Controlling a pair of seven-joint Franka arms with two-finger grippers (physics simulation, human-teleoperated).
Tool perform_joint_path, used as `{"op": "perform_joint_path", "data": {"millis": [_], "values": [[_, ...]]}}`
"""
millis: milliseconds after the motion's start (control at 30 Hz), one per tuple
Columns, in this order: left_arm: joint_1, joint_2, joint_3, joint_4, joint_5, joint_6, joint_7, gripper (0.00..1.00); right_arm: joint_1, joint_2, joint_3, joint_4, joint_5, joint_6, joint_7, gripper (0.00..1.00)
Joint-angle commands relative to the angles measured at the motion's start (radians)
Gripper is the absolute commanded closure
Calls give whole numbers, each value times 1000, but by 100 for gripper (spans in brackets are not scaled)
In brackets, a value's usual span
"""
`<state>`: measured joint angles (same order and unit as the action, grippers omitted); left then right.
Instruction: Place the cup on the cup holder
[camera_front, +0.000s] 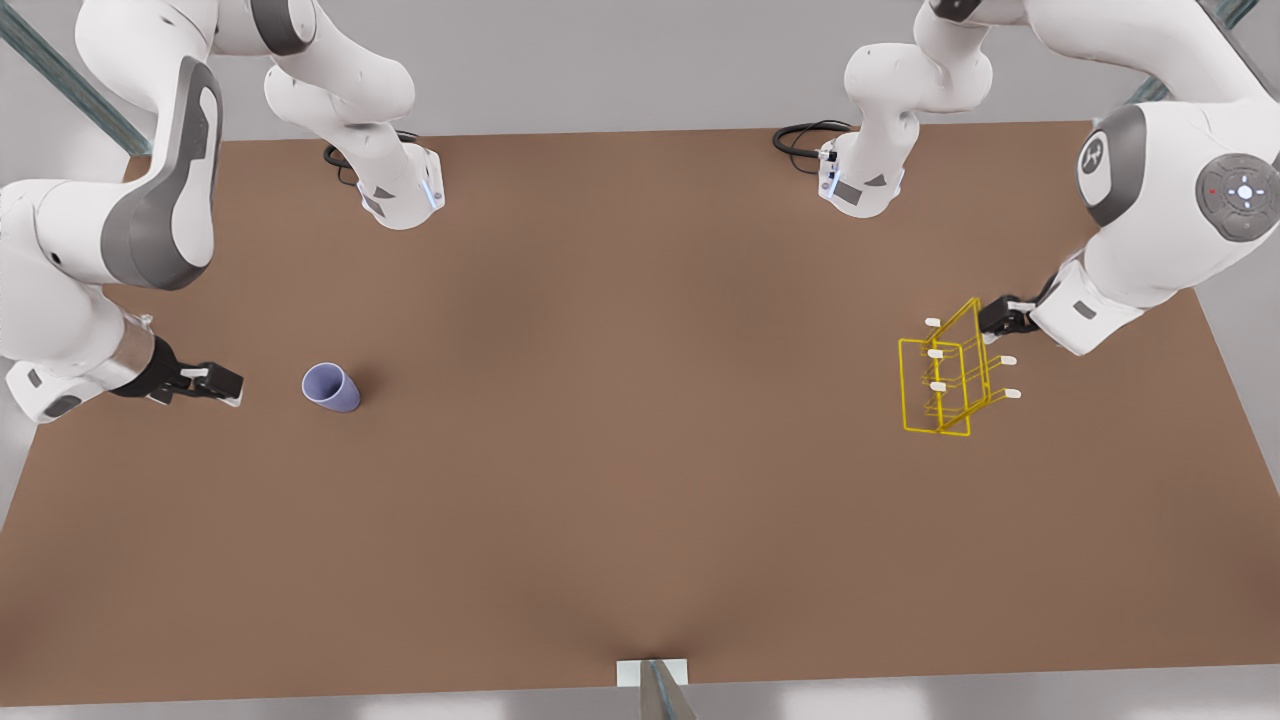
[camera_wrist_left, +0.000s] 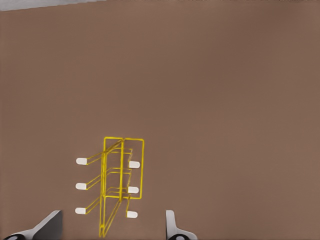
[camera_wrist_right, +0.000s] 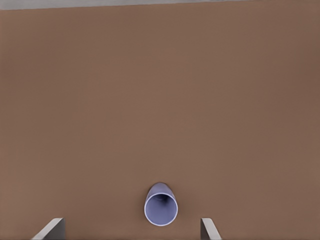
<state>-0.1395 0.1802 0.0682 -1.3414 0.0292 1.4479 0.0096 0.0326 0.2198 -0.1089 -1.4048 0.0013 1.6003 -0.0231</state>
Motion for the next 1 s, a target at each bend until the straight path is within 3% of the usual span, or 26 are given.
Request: {"op": "perform_joint_path", "data": {"millis": [0, 133, 233, 367, 533, 800, 967], "values": [[-2, 1, 1, 1, 5, 34, 32, 0, 1, -14, -3, -40, -12, 66, -41, 0], [-2, 10, 1, -1, 6, 32, 33, 0, 0, -95, -3, -186, 2, 108, -41, 0], [-3, 10, 1, -2, 5, 25, 21, 0, 10, -114, 5, -345, 17, 268, -41, 0], [-2, 16, 1, -5, 5, 23, 21, 0, 73, -111, 32, -416, 29, 291, -27, 0], [-2, 19, 1, -5, 5, 17, 21, 0, 87, -99, 32, -591, 28, 515, -21, 0], [-3, 24, -1, -7, 0, 17, 21, 0, 86, -77, 31, -723, 23, 601, -34, 0], [-3, 28, -1, -7, 0, 17, 21, 0, 70, -138, 32, -812, 23, 602, -47, 0]]}}
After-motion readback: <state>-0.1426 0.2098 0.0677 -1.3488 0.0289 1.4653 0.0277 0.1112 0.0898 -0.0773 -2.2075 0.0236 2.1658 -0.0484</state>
